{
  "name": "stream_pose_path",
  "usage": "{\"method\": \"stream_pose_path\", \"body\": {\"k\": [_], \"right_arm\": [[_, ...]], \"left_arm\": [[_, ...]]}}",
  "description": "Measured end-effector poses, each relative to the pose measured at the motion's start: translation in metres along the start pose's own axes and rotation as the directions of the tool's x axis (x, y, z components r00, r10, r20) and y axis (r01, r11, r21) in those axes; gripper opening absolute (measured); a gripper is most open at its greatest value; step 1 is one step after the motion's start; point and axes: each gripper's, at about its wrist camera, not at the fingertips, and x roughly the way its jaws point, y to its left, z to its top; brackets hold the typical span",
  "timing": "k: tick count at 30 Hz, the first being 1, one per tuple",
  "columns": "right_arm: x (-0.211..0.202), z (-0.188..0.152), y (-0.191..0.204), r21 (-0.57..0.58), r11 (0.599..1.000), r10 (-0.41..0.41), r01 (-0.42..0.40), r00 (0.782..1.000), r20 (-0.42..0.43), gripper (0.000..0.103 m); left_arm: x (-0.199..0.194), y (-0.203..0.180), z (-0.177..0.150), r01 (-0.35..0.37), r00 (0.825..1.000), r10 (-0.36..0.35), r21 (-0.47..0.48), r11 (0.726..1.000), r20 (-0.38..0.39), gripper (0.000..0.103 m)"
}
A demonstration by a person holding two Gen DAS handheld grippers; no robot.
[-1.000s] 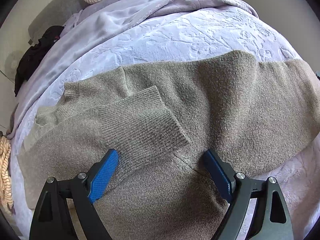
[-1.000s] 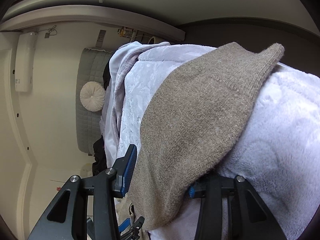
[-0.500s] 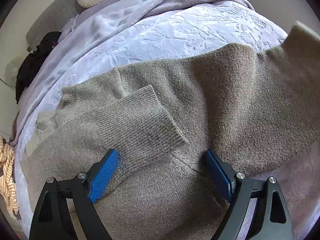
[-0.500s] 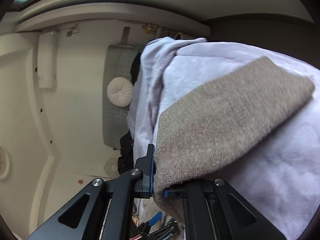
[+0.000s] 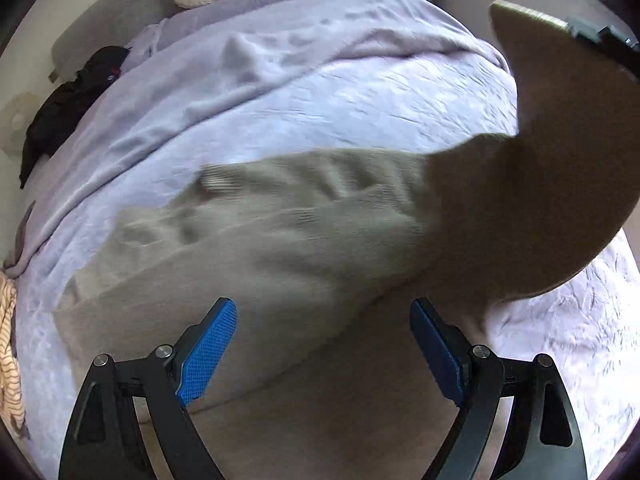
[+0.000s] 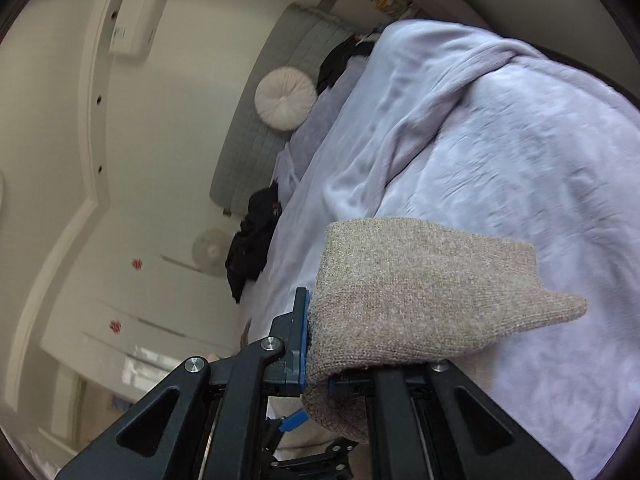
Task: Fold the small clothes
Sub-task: 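Fold the held sleeve across the sweater body toward the left gripper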
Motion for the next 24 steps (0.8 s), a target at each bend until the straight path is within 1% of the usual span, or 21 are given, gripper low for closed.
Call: {"method": "stream_pose_path", "body": {"k": [4, 6, 9, 11, 13, 14, 15, 16, 18, 19, 20, 21, 22, 23, 24], "right_arm": [[0.044, -0.026, 0.027, -0.043, 0.999, -0.003, -0.001, 0.996, -0.092, 0.008], [0.069, -0.043, 0.037, -0.063, 0.998, -0.012, 0.003, 0.99, -0.144, 0.008], [0.106, -0.069, 0.047, -0.082, 0.996, -0.034, 0.016, 0.975, -0.217, 0.008], [0.128, -0.089, 0.05, -0.099, 0.995, -0.059, 0.034, 0.961, -0.268, 0.008], [0.144, -0.105, 0.052, -0.101, 0.994, -0.078, 0.049, 0.95, -0.303, 0.008], [0.147, -0.11, 0.051, -0.096, 0.994, -0.083, 0.056, 0.947, -0.309, 0.009], [0.148, -0.116, 0.049, -0.087, 0.994, -0.094, 0.07, 0.946, -0.311, 0.012], [0.147, -0.118, 0.045, -0.074, 0.993, -0.11, 0.092, 0.945, -0.307, 0.012], [0.137, -0.12, 0.033, -0.035, 0.991, -0.131, 0.126, 0.952, -0.278, 0.013], [0.131, -0.117, 0.027, -0.024, 0.989, -0.147, 0.146, 0.954, -0.263, 0.021], [0.121, -0.109, 0.018, -0.011, 0.984, -0.178, 0.181, 0.955, -0.237, 0.027], [0.111, -0.103, 0.011, 0.0, 0.978, -0.206, 0.21, 0.955, -0.214, 0.037], [0.098, -0.099, 0.003, 0.015, 0.972, -0.229, 0.236, 0.956, -0.186, 0.04], [0.082, -0.092, -0.008, 0.046, 0.966, -0.245, 0.255, 0.957, -0.154, 0.04], [0.073, -0.087, -0.015, 0.065, 0.958, -0.27, 0.281, 0.953, -0.14, 0.041]], "left_arm": [[-0.01, 0.051, -0.015, -0.025, 1.0, 0.025, -0.054, 0.998, 0.006, 0.089], [-0.012, 0.079, -0.027, -0.046, 0.999, 0.046, -0.086, 0.995, -0.001, 0.089], [-0.011, 0.115, -0.047, -0.075, 0.997, 0.072, -0.131, 0.989, -0.023, 0.089], [-0.01, 0.134, -0.061, -0.09, 0.996, 0.085, -0.157, 0.983, -0.041, 0.089], [-0.009, 0.154, -0.076, -0.105, 0.994, 0.095, -0.188, 0.976, -0.062, 0.089], [-0.009, 0.161, -0.082, -0.11, 0.993, 0.097, -0.201, 0.973, -0.072, 0.089], [-0.01, 0.169, -0.09, -0.115, 0.991, 0.098, -0.22, 0.969, -0.087, 0.089], [-0.01, 0.174, -0.094, -0.114, 0.991, 0.095, -0.232, 0.966, -0.093, 0.089], [-0.011, 0.18, -0.102, -0.107, 0.991, 0.085, -0.251, 0.962, -0.099, 0.089], [-0.01, 0.18, -0.104, -0.106, 0.991, 0.083, -0.251, 0.962, -0.101, 0.089], [-0.009, 0.18, -0.105, -0.105, 0.991, 0.081, -0.249, 0.963, -0.104, 0.089], [-0.009, 0.178, -0.107, -0.101, 0.992, 0.078, -0.244, 0.964, -0.104, 0.089], [-0.008, 0.176, -0.107, -0.099, 0.992, 0.076, -0.241, 0.966, -0.104, 0.089], [-0.006, 0.173, -0.107, -0.097, 0.992, 0.073, -0.236, 0.967, -0.107, 0.089], [-0.004, 0.17, -0.106, -0.094, 0.991, 0.069, -0.233, 0.968, -0.112, 0.089]]}}
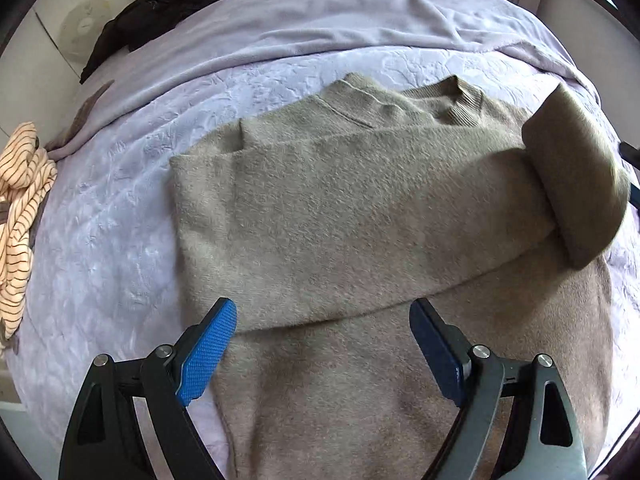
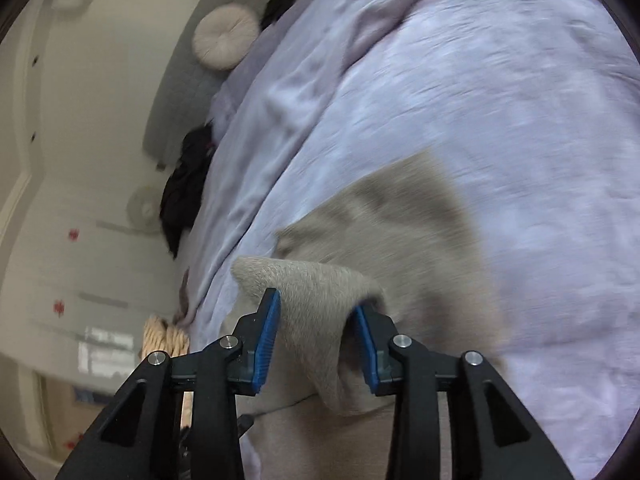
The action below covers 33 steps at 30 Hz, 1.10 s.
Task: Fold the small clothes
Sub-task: 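Fold the held sleeve across the sweater body toward the left gripper, then release the sleeve and withdraw the right gripper from the sweater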
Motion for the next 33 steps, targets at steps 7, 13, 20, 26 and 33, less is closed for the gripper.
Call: {"method": "stream_pose_path", "body": {"k": [7, 13, 20, 26, 33], "right_arm": [[-0.014, 0.016, -0.018, 0.037, 0.999, 0.029, -0.028, 0.999, -0.032, 0.045], [0.017, -0.013, -0.006, 0.131, 0.979, 0.176, -0.158, 0.974, -0.139, 0.045], [0.04, -0.056, -0.009, 0.203, 0.976, 0.107, -0.077, 0.984, -0.143, 0.046], [0.067, -0.054, 0.001, 0.27, 0.956, 0.145, -0.113, 0.984, -0.1, 0.004], [0.075, -0.049, 0.1, -0.066, 0.976, 0.197, -0.209, 0.969, -0.151, 0.004]], "left_arm": [[-0.005, -0.034, 0.001, 0.047, 0.999, -0.047, 0.025, 0.999, -0.003, 0.089], [-0.008, -0.039, 0.0, 0.054, 0.999, -0.054, 0.032, 0.998, 0.003, 0.089], [-0.004, -0.005, -0.009, 0.029, 1.0, -0.029, -0.02, 0.999, -0.007, 0.089], [-0.008, 0.017, -0.02, 0.028, 1.0, -0.028, -0.052, 0.998, -0.008, 0.089], [-0.01, 0.053, -0.031, 0.019, 1.0, -0.019, -0.089, 0.996, 0.0, 0.089]]}}
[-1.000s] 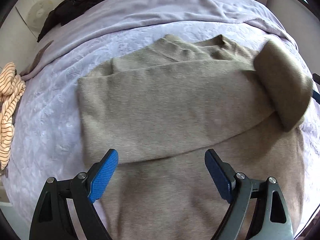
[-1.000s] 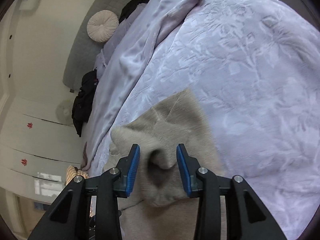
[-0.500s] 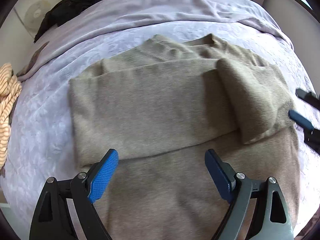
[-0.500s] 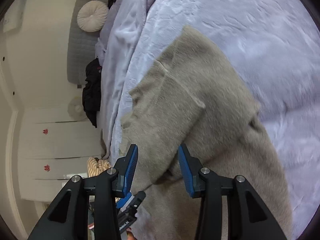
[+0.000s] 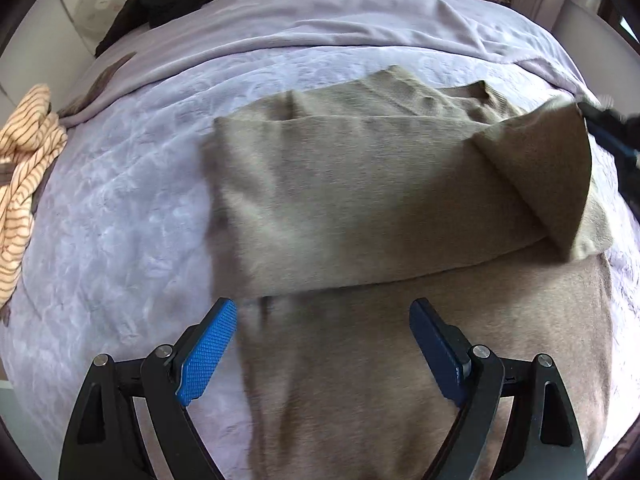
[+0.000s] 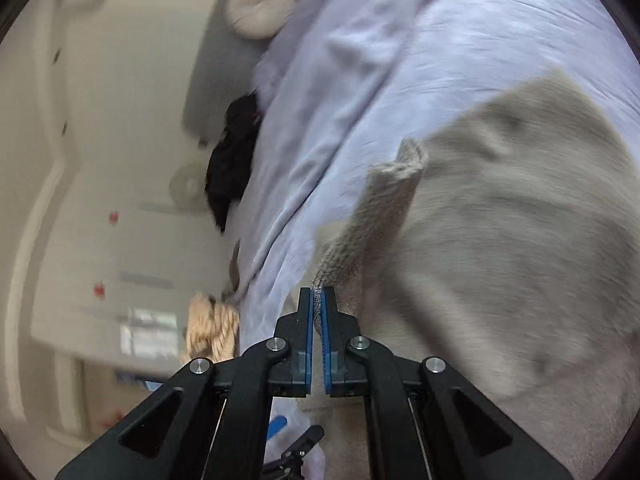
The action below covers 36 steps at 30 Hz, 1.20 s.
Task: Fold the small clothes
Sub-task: 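Release the sleeve and withdraw the right gripper from the sweater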
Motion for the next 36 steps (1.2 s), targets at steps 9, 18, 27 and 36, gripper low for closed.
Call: {"method": "stream_pose_path", "body": {"k": [9, 18, 27, 36], "right_arm": [[0.125, -0.066, 0.037, -0.268, 0.952, -0.229, 0.146, 0.923, -0.309, 0.007], [0.079, -0.079, 0.029, -0.249, 0.951, -0.247, 0.184, 0.936, -0.25, 0.013], [0.015, -0.072, -0.001, -0.143, 0.967, -0.238, 0.213, 0.954, -0.184, 0.02], [-0.005, -0.071, -0.02, -0.098, 0.974, -0.22, 0.204, 0.957, -0.189, 0.02]], "left_arm": [[0.005, 0.041, -0.02, -0.041, 0.999, 0.039, -0.054, 0.998, -0.029, 0.089], [0.011, 0.048, 0.02, 0.259, 0.965, -0.261, -0.073, 0.963, -0.024, 0.089], [0.068, 0.031, 0.072, 0.436, 0.894, -0.439, -0.054, 0.898, -0.094, 0.089], [0.064, 0.008, 0.077, 0.489, 0.868, -0.486, 0.006, 0.872, -0.104, 0.085]]}}
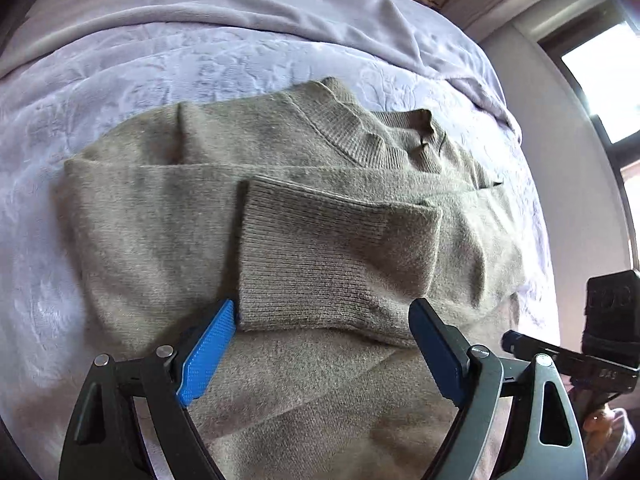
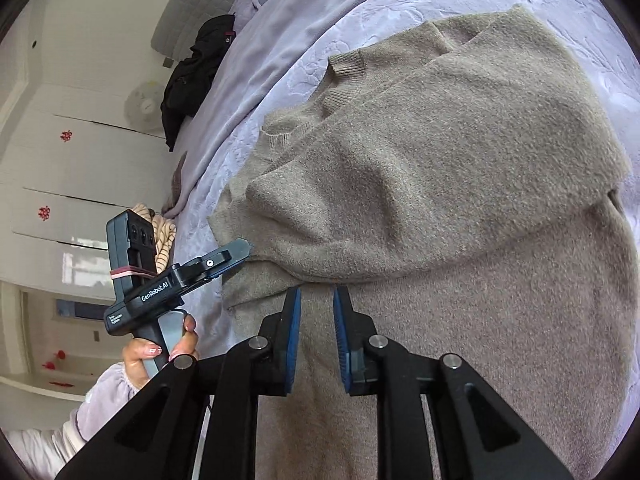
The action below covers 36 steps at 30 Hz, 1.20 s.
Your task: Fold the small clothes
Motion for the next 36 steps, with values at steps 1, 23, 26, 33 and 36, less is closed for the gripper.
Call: {"method": "stream_pose_path", "body": {"k": [1, 23, 26, 33, 36], "right_arm": [[-0.002, 0.001, -0.002, 0.0, 1.0, 0.001, -0.001, 1.0, 0.0, 0.02], [-0.043, 0.014, -0.067, 0.179, 0.979, -0.114, 0.094, 0.987, 0.11, 0.056], [-0.055, 0.021, -0.086, 0.24, 0.967, -0.122, 0.082, 0.981, 0.153, 0.056], [-0.06, 0.037, -0.121, 0.366, 0.929, -0.12, 0.045, 0.976, 0.183, 0.027], [-0.061, 0.039, -0.127, 0.37, 0.924, -0.179, 0.099, 0.965, 0.19, 0.008]], "left_arm": [[0.004, 0.0, 0.001, -0.024, 1.0, 0.024, 0.001, 1.0, -0.01, 0.075], [-0.017, 0.048, -0.039, -0.034, 0.996, 0.044, -0.117, 0.993, 0.082, 0.014], [-0.022, 0.043, -0.038, -0.067, 0.994, 0.077, -0.121, 0.99, 0.083, 0.017], [-0.033, 0.016, -0.042, -0.256, 0.961, 0.259, -0.047, 0.966, 0.099, 0.07], [-0.032, 0.01, -0.046, -0.293, 0.953, 0.294, -0.032, 0.956, 0.077, 0.07]]}}
